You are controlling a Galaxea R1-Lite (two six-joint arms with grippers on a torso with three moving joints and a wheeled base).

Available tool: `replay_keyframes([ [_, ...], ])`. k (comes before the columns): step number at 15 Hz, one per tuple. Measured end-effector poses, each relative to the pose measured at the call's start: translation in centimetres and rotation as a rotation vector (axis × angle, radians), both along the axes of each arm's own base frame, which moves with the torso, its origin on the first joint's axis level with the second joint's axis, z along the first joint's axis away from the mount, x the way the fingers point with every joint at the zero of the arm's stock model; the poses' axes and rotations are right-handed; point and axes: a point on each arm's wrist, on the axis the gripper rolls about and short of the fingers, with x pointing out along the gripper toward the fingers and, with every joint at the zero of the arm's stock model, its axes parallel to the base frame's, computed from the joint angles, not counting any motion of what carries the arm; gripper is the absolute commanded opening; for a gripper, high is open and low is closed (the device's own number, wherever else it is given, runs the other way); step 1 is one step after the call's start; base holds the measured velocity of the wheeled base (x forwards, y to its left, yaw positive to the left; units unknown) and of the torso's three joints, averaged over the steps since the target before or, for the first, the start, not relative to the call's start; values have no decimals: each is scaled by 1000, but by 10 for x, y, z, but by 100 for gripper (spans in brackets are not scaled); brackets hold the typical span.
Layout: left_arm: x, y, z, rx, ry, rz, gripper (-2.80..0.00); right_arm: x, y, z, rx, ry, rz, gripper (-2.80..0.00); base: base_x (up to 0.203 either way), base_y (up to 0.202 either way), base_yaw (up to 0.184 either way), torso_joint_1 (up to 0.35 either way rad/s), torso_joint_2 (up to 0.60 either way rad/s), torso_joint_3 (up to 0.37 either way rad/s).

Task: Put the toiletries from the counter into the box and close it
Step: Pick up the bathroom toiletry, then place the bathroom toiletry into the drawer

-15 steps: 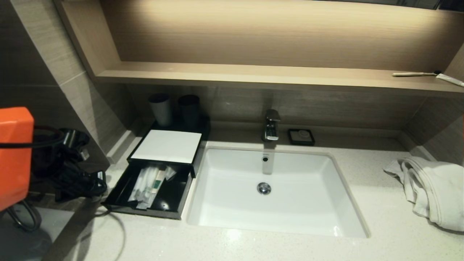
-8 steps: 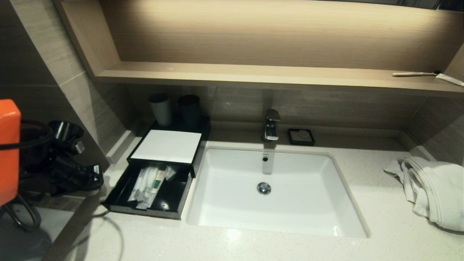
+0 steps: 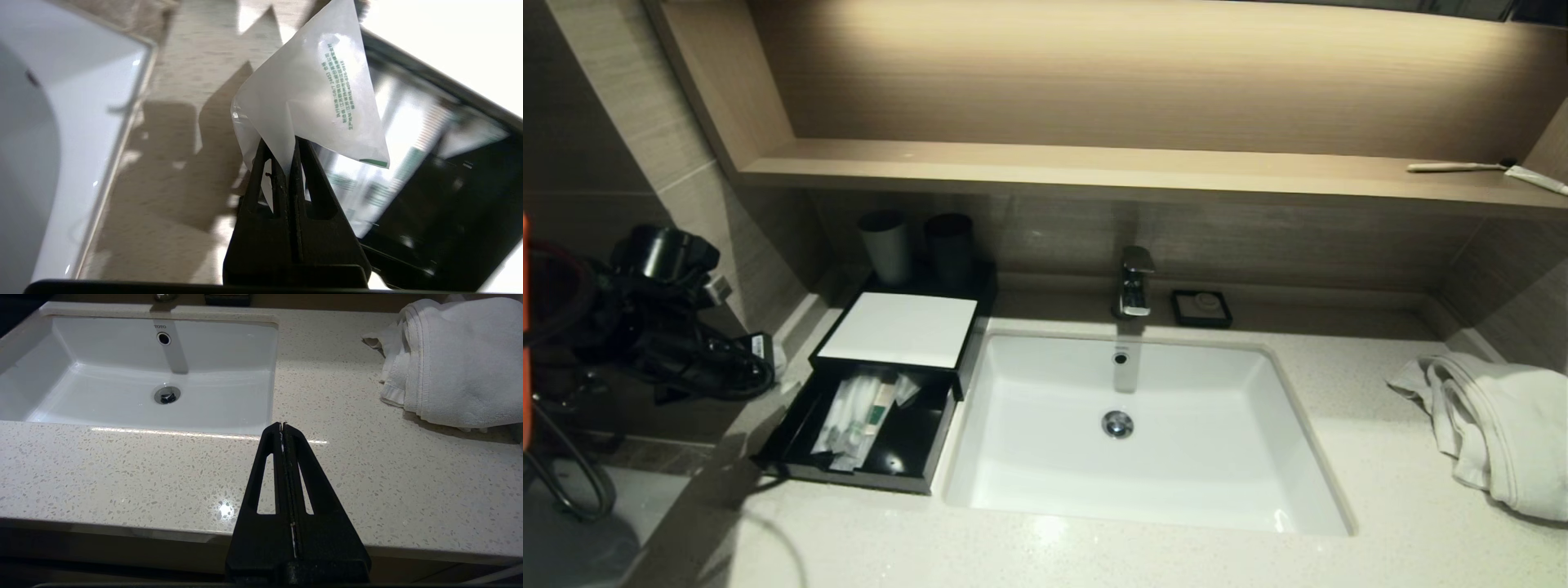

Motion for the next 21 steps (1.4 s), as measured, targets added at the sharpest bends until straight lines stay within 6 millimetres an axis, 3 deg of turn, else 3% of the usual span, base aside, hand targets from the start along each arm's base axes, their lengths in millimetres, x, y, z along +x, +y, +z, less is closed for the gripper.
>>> replay_keyframes([
  [4,8,-37,6,-23,-20,-87,-280,0,0,0,0,0,0,-280,0,0,0,0,0,0],
  [9,19,-75,-4,-46,6,-168,-280,0,0,0,0,0,0,-280,0,0,0,0,0,0],
  [16,17,-110,-13,-75,58,-222,-280,0,0,0,0,0,0,-280,0,0,0,0,0,0],
  [21,11,-122,-19,-94,100,-218,-280,0,0,0,0,0,0,-280,0,0,0,0,0,0],
])
